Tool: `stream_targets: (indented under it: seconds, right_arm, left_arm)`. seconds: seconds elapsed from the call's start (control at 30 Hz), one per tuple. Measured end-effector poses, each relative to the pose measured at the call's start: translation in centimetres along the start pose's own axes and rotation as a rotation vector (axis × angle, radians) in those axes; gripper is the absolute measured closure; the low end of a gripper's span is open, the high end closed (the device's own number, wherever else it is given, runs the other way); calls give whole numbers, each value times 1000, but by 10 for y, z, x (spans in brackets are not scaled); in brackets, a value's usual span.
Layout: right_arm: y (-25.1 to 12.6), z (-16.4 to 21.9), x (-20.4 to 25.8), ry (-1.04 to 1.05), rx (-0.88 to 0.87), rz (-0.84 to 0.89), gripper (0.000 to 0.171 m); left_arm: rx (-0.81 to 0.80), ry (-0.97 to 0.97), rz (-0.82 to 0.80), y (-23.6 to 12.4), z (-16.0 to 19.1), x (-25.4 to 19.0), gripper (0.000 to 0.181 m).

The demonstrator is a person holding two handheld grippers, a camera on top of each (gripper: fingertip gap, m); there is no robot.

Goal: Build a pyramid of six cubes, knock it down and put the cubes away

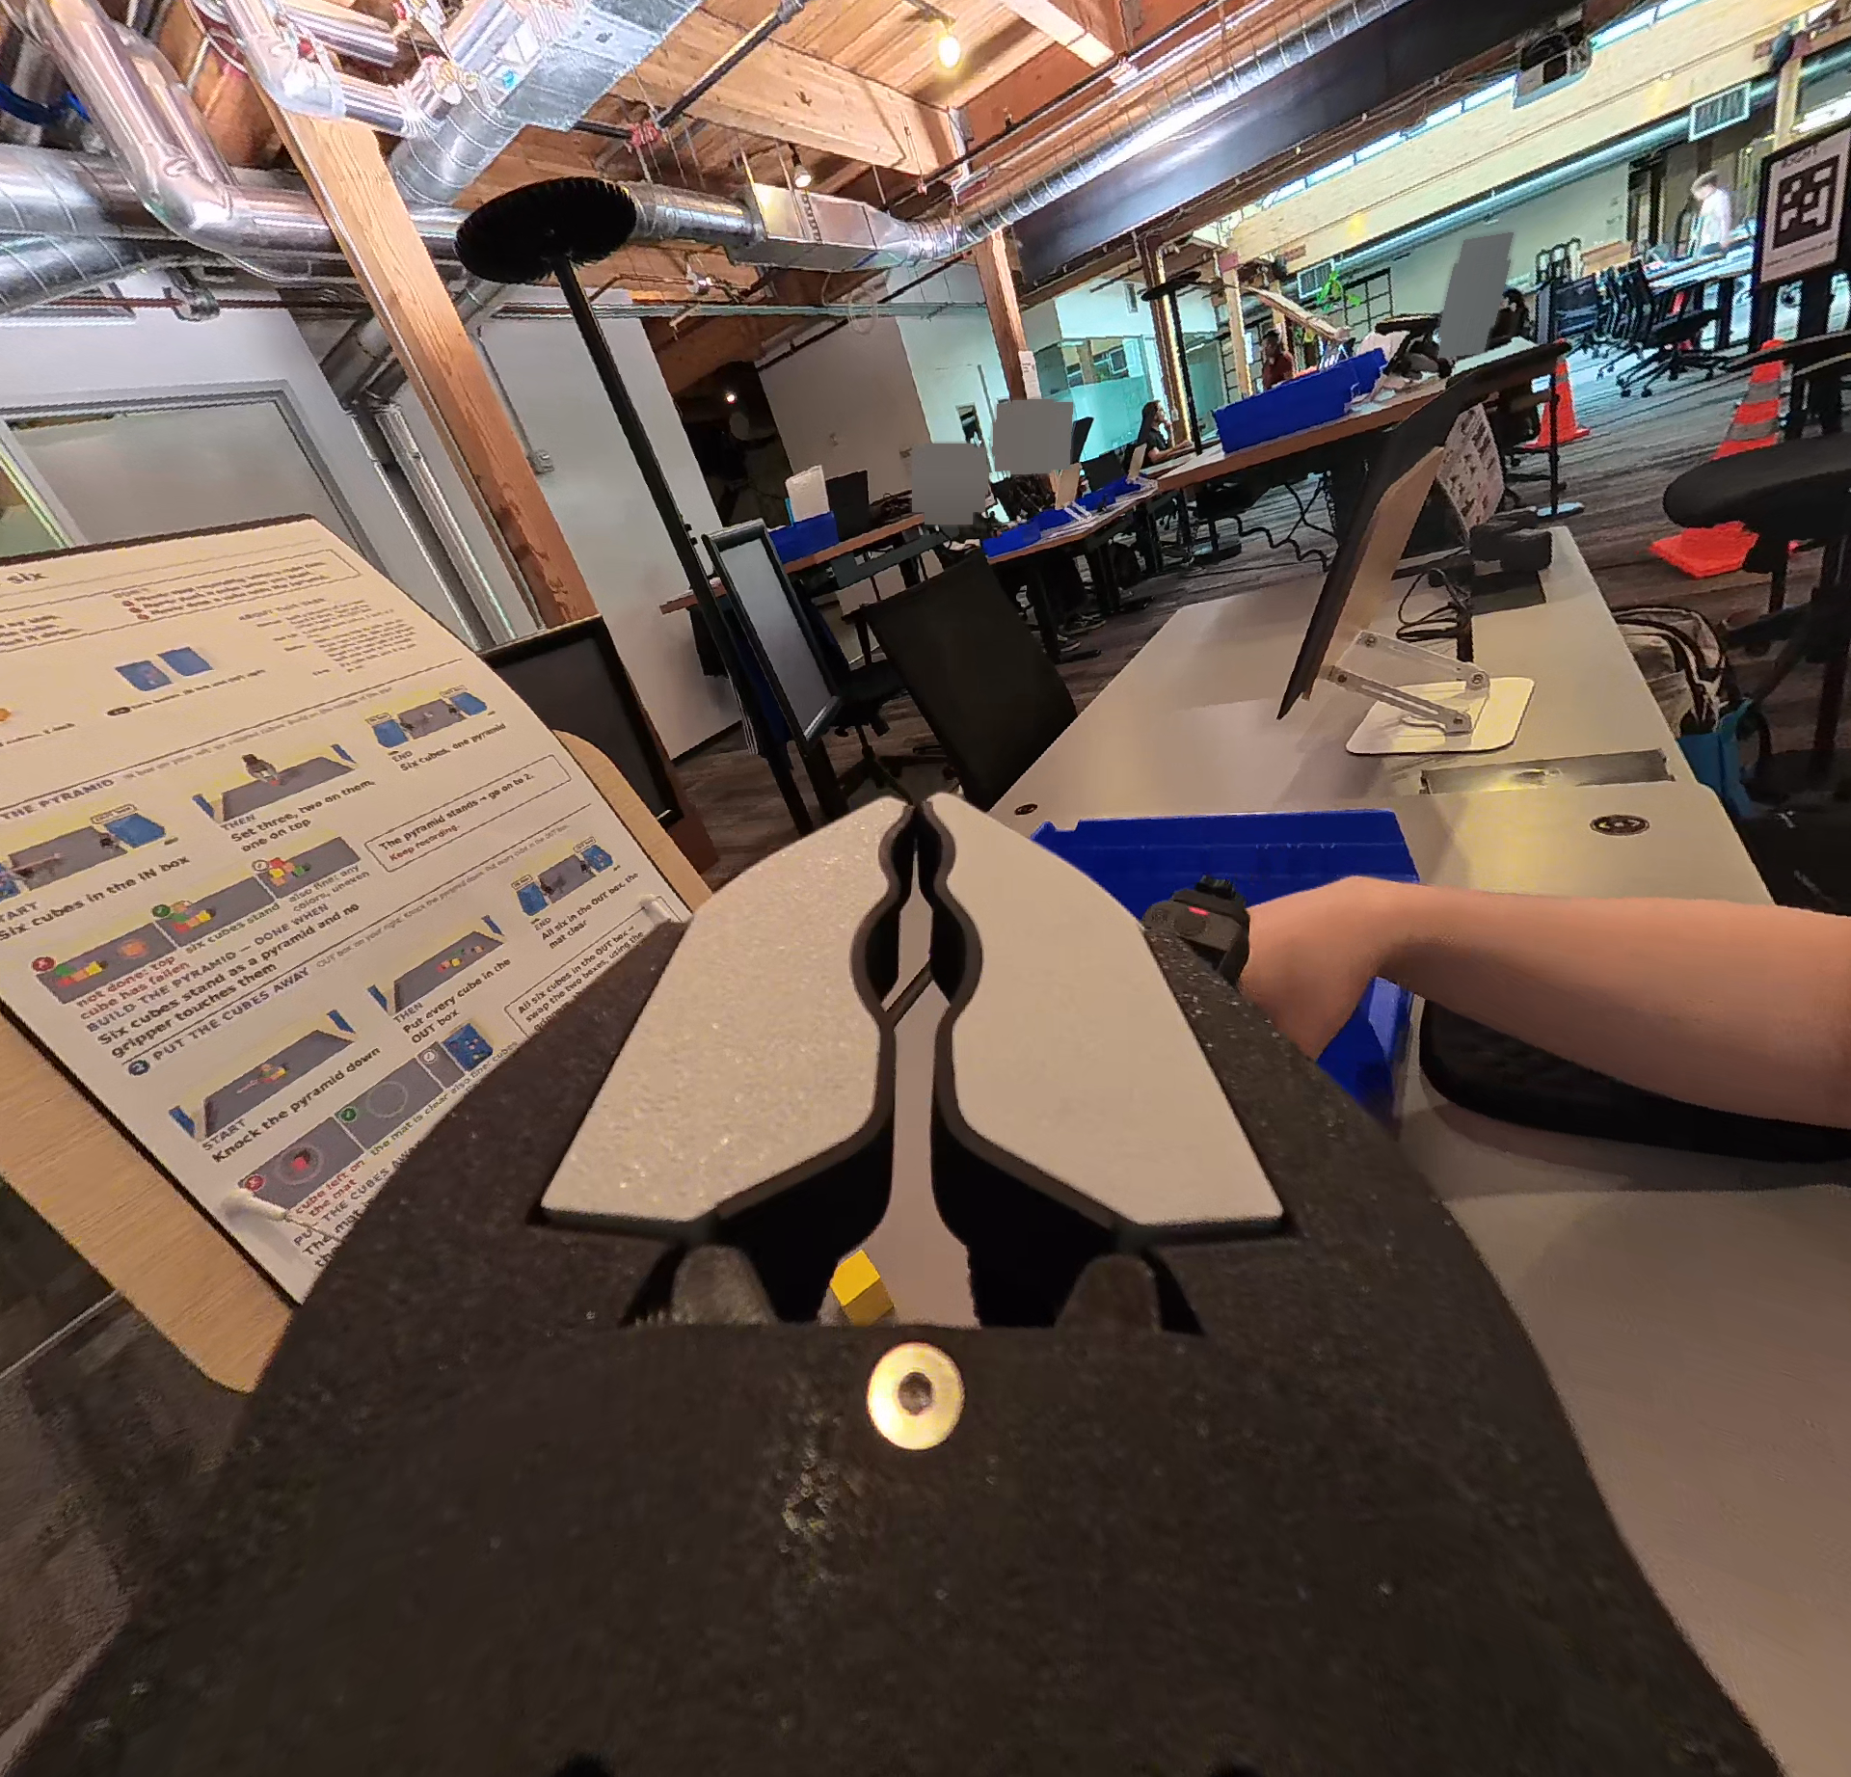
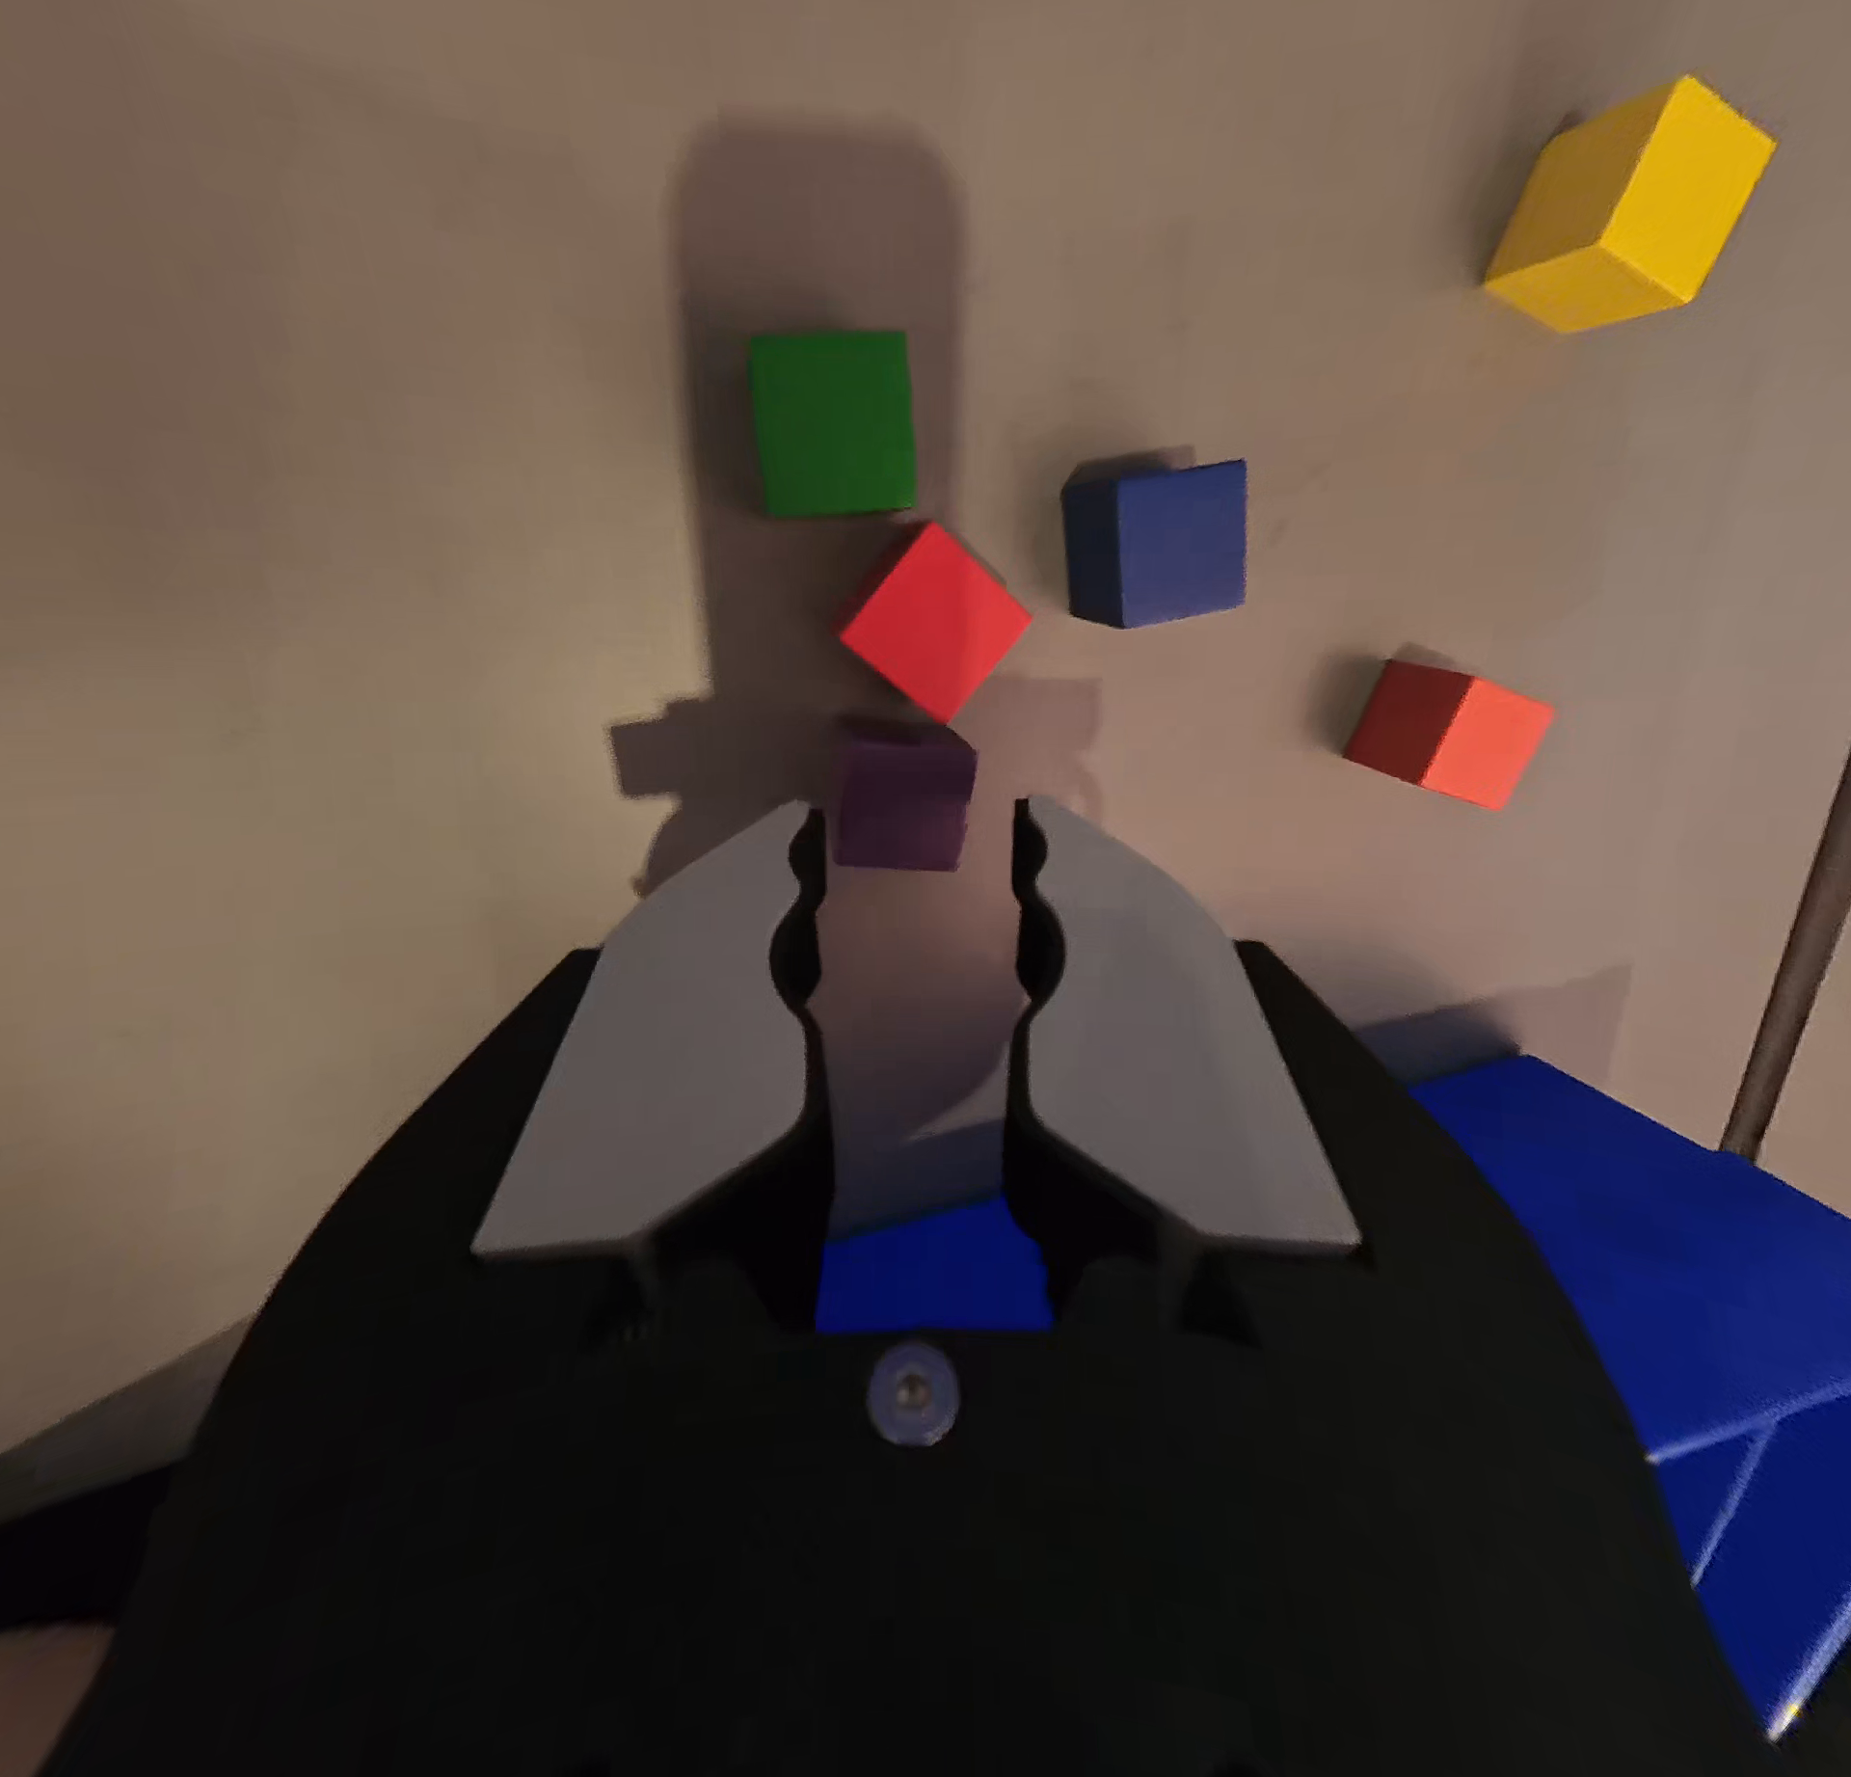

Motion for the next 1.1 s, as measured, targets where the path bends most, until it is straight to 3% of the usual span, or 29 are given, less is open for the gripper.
stream_targets:
  seconds: [0.17,0.2,0.37,0.47,0.53,0.6,0.67,0.8,0.87,1.1]
  right_arm:
    - [11,5,1,-9,62,-1,135]
    - [12,6,0,-6,70,-6,141]
    - [1,2,1,22,0,-53,143]
    - [-38,-4,-9,57,-154,-19,143]
    - [-81,3,-31,141,-305,108,143]
    - [-125,28,-63,322,-455,292,143]
    - [-149,74,-93,535,-491,453,143]
    - [-110,186,-125,930,-198,478,143]
    - [-80,220,-131,1068,-125,427,143]
    - [-27,250,-124,1180,71,295,142]
  left_arm:
    - [28,23,6,4,4,-2,181]
    - [28,23,5,4,4,-2,181]
    - [30,3,-1,4,6,1,181]
    - [16,3,1,2,3,1,181]
    - [10,6,-3,1,1,1,181]
    - [3,6,-2,-1,0,1,181]
    - [-3,9,-3,-2,-2,0,181]
    - [-10,14,-4,-4,-5,-1,181]
    - [-8,14,-2,-4,-5,-2,181]
    - [6,10,4,0,-1,-2,181]
Point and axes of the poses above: each gripper's, where its closed fingertips meet, y out along the fingers, z out of its underside, x = y × z across the jaws, the point moved 5 cm from there along -y, back along the fingers, and after that the axes turned 3 degrees about z, right-handed, at the moved point
